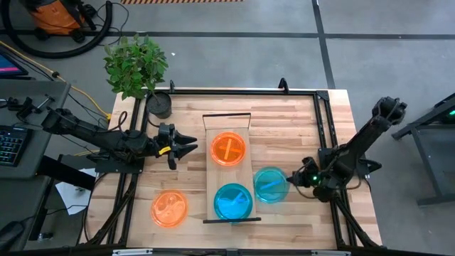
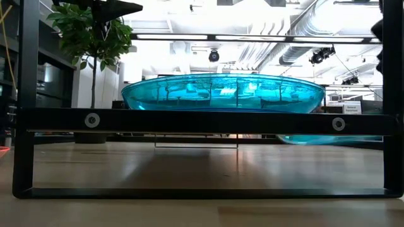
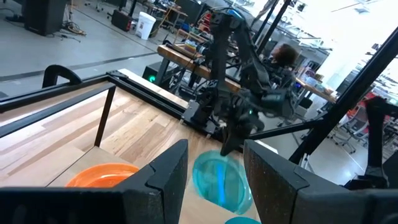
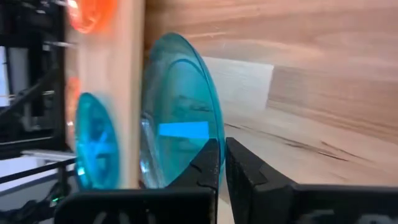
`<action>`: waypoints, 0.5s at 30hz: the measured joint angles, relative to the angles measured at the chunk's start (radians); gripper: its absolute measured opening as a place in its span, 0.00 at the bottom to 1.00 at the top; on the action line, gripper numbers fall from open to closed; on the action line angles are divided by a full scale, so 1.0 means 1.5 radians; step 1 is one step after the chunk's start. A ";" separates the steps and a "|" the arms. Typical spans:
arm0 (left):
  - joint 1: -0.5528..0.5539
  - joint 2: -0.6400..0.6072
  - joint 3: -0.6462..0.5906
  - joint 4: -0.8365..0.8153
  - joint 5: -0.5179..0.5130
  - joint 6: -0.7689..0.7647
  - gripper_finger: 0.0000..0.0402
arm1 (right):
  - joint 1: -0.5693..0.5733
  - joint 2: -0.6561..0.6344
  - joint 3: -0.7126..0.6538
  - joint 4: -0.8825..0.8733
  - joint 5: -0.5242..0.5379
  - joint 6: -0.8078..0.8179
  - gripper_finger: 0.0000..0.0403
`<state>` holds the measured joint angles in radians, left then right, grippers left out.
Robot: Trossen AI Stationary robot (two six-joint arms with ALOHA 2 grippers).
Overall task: Place and stack plates onto a shelf
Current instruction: Stack the blue transparent plate on the blue transparent plate
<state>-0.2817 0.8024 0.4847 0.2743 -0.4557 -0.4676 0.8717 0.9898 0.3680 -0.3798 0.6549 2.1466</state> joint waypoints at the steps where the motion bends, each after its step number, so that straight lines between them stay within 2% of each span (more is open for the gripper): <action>1: 0.000 0.000 0.000 -0.001 0.000 0.000 0.37 | 0.005 -0.024 0.000 -0.020 0.003 0.000 0.00; 11: 0.000 0.000 0.000 -0.001 0.000 0.000 0.37 | 0.026 -0.236 0.001 -0.187 0.019 -0.041 0.00; 15: 0.000 0.000 0.000 -0.001 0.000 0.000 0.37 | 0.023 -0.276 0.001 -0.167 0.079 -0.083 0.00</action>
<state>-0.2817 0.8023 0.4847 0.2733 -0.4557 -0.4683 0.9063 0.5759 0.3698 -0.6310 0.7729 2.0215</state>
